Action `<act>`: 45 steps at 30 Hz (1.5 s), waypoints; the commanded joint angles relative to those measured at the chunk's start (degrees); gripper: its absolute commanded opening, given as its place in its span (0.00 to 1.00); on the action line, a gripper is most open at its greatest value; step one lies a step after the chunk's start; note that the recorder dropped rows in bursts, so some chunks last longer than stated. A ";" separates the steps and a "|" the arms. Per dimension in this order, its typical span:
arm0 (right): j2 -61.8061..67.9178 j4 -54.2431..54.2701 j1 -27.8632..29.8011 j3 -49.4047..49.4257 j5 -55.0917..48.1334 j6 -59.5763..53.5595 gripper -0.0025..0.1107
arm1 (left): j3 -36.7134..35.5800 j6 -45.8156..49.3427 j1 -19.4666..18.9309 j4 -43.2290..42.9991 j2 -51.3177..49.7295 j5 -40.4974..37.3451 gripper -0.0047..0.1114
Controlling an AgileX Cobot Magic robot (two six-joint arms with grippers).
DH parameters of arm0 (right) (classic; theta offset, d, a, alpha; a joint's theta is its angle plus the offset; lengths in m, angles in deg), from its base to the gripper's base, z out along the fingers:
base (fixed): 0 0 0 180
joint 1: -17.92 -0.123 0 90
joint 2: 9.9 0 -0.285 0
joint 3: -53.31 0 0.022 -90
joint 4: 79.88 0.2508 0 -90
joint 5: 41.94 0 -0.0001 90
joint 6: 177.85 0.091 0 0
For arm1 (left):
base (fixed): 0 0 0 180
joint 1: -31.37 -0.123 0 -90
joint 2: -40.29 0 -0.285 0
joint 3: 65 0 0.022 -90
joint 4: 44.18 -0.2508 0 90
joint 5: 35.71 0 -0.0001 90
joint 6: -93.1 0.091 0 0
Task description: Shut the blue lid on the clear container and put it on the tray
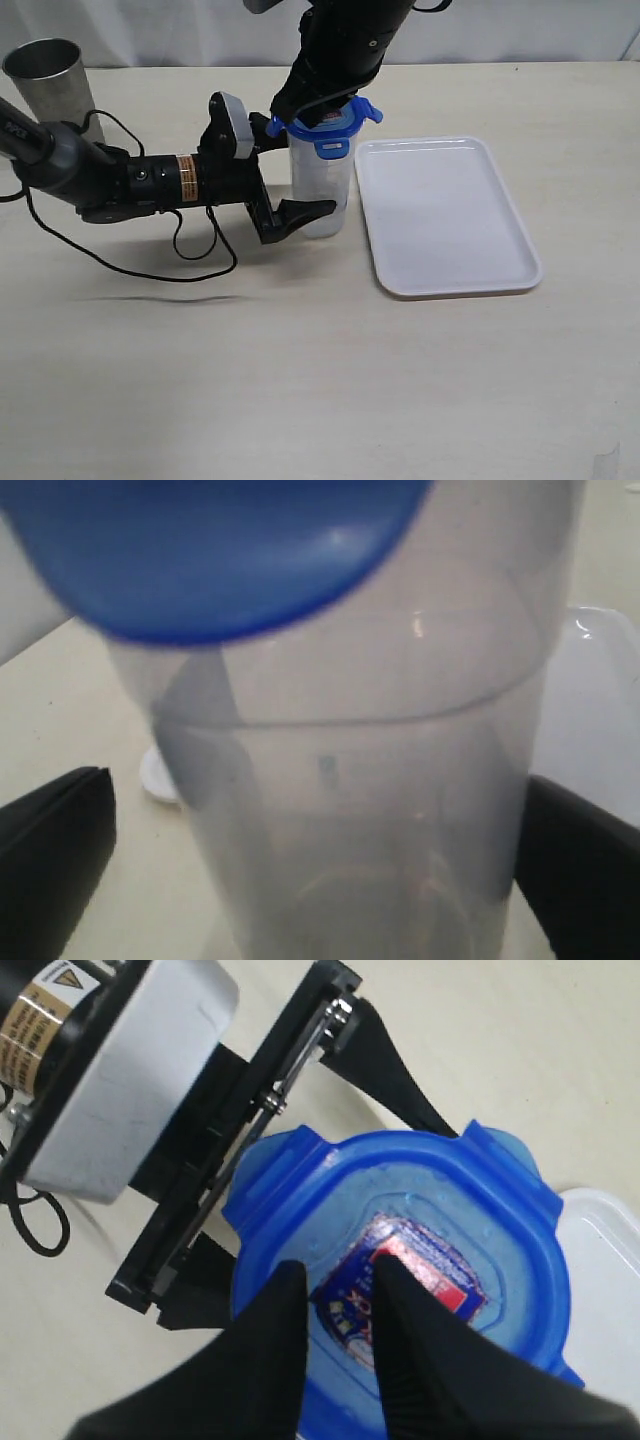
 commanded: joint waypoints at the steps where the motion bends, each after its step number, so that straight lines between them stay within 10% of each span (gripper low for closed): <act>1: 2.45 -1.56 0.31 1.17 -1.59 -0.02 0.23 | 2.15 -0.38 1.56 1.14 -1.49 1.65 0.94; 45: 2.45 -1.56 0.31 1.17 -1.59 0.36 0.23 | 2.85 1.32 2.84 8.21 -2.13 2.08 0.94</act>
